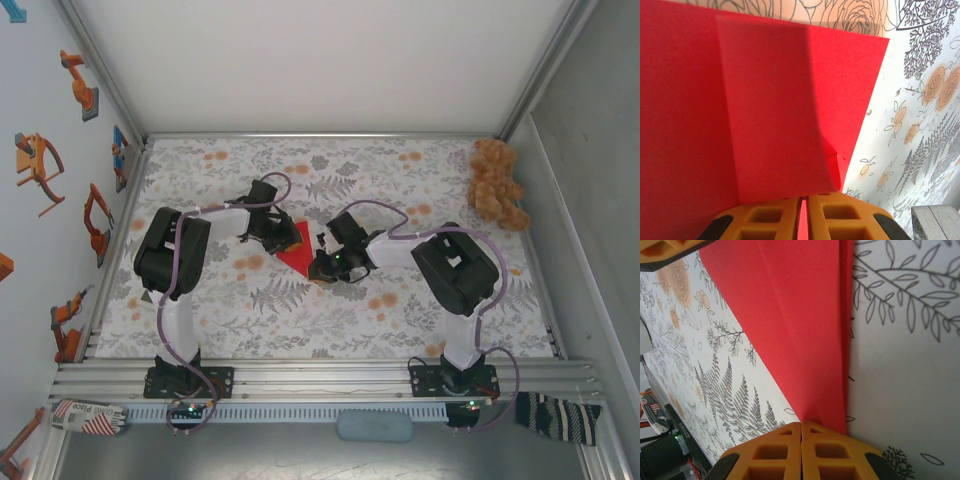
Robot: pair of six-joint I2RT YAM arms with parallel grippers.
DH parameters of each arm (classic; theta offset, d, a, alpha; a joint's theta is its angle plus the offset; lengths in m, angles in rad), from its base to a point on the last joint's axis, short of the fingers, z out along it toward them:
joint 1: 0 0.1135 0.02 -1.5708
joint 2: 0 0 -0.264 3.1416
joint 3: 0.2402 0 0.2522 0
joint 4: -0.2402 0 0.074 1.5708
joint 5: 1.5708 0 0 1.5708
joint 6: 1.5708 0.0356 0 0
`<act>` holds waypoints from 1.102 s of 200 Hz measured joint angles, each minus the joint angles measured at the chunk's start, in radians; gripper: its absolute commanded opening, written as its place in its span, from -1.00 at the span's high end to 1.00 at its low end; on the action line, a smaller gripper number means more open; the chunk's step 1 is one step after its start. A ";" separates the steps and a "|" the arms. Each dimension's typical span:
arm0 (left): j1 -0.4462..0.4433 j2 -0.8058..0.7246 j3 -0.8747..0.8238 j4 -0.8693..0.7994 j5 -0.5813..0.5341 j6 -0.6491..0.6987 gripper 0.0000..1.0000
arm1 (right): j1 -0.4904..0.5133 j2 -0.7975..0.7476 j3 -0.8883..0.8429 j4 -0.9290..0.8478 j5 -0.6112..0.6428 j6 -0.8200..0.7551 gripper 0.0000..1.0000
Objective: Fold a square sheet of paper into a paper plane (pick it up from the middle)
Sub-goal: Fourth fold the wing at the center of the table.
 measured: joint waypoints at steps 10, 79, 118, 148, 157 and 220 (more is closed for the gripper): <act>0.000 0.000 0.000 0.000 0.000 0.000 0.71 | 0.000 0.003 0.000 0.001 0.000 0.000 0.86; 0.000 0.000 0.000 0.000 0.001 0.000 0.71 | 0.000 -0.042 0.006 0.007 0.005 0.000 0.85; 0.000 0.000 0.000 0.000 0.002 0.000 0.71 | -0.008 -0.022 0.080 0.015 0.021 -0.001 0.86; 0.000 0.000 0.000 0.000 0.002 0.000 0.71 | -0.010 0.046 0.145 0.005 0.026 -0.004 0.88; 0.000 0.000 0.000 0.000 0.002 0.000 0.71 | -0.011 0.065 0.160 0.000 0.029 -0.005 0.88; 0.000 0.002 0.001 0.000 0.004 0.000 0.71 | -0.027 0.109 0.147 0.012 0.016 -0.007 0.91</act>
